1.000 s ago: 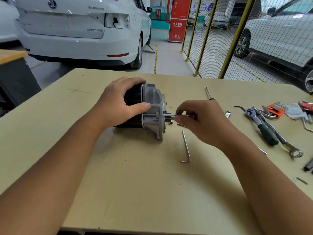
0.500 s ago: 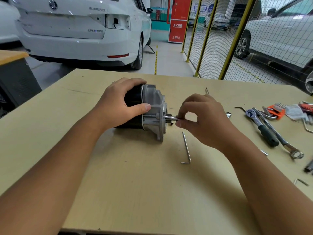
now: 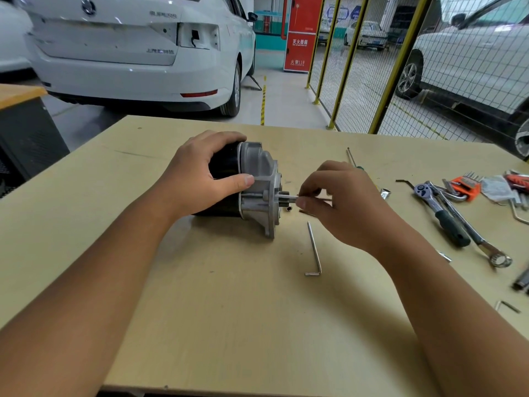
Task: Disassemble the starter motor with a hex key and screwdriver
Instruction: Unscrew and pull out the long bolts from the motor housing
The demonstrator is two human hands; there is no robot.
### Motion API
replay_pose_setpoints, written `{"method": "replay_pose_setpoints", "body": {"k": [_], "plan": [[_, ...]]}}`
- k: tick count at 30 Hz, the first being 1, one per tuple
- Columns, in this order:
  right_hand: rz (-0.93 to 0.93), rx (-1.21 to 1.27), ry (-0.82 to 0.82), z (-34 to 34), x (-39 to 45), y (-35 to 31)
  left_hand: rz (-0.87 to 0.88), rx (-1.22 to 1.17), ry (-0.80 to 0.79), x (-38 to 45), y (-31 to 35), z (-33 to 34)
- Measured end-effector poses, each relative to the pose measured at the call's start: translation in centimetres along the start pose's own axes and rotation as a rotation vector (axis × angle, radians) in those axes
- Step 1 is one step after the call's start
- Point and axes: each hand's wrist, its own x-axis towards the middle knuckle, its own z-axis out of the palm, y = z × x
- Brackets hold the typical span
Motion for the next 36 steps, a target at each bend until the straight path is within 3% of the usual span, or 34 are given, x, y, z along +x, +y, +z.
{"method": "replay_pose_setpoints", "body": {"k": [3, 8, 13, 23, 36], "plan": [[-0.005, -0.072, 0.025, -0.13, -0.01, -0.18, 0.004, 0.0, 0.003, 0.01, -0.04, -0.01], [0.03, 0.108, -0.004, 0.11, -0.14, -0.02, 0.004, -0.004, 0.004, 0.03, -0.09, 0.03], [0.01, 0.025, -0.057, 0.27, 0.08, 0.13, 0.003, 0.002, 0.004, 0.03, -0.15, 0.03], [-0.025, 0.02, 0.014, 0.04, 0.04, 0.05, 0.001, 0.004, 0.001, 0.02, -0.18, 0.05], [-0.006, 0.005, -0.077, -0.11, 0.11, 0.57, -0.009, -0.004, 0.003, -0.05, 0.06, 0.01]]}}
